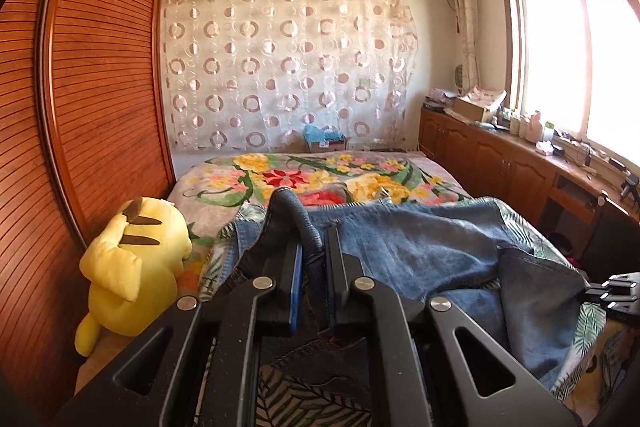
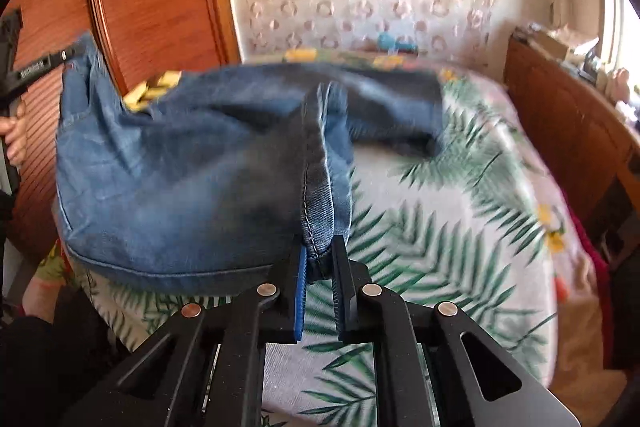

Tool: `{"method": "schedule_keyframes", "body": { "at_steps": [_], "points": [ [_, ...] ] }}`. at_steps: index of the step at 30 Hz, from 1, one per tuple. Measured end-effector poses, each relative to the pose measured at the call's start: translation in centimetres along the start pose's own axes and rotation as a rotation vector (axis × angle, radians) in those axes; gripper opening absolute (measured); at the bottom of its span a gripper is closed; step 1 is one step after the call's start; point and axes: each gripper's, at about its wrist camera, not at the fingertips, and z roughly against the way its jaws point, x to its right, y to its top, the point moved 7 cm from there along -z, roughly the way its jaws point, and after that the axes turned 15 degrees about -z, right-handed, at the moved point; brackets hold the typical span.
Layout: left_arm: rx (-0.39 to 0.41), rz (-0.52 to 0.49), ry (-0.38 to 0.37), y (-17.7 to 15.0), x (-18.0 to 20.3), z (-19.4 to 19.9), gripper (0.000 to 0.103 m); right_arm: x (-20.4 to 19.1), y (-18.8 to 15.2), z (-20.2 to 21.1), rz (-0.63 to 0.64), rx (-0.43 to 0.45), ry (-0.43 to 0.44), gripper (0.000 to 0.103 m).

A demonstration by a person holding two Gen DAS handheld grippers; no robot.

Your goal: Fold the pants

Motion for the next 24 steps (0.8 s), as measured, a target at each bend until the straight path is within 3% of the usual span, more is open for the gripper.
{"method": "schedule_keyframes", "body": {
  "at_steps": [6, 13, 19, 24],
  "points": [
    [0.044, 0.037, 0.043, 2.0, -2.7, 1.1, 0.011, 0.5, 4.7, 5.8, 0.013, 0.166, -0.014, 0.011],
    [0.072, 0.049, 0.063, 3.9, -3.8, 0.9, 0.011, 0.5, 9.1, 9.6, 0.045, 0.294, -0.045, 0.01],
    [0.066, 0.069, 0.072, 3.9, -4.5, 0.3, 0.011, -0.7, 10.4, 10.6, 0.082, 0.349, -0.067, 0.01],
    [0.037, 0.067, 0.081, 3.7, -4.9, -1.4, 0.011, -2.0, 10.5, 8.7, 0.108, 0.36, -0.099, 0.01]
  ]
}}
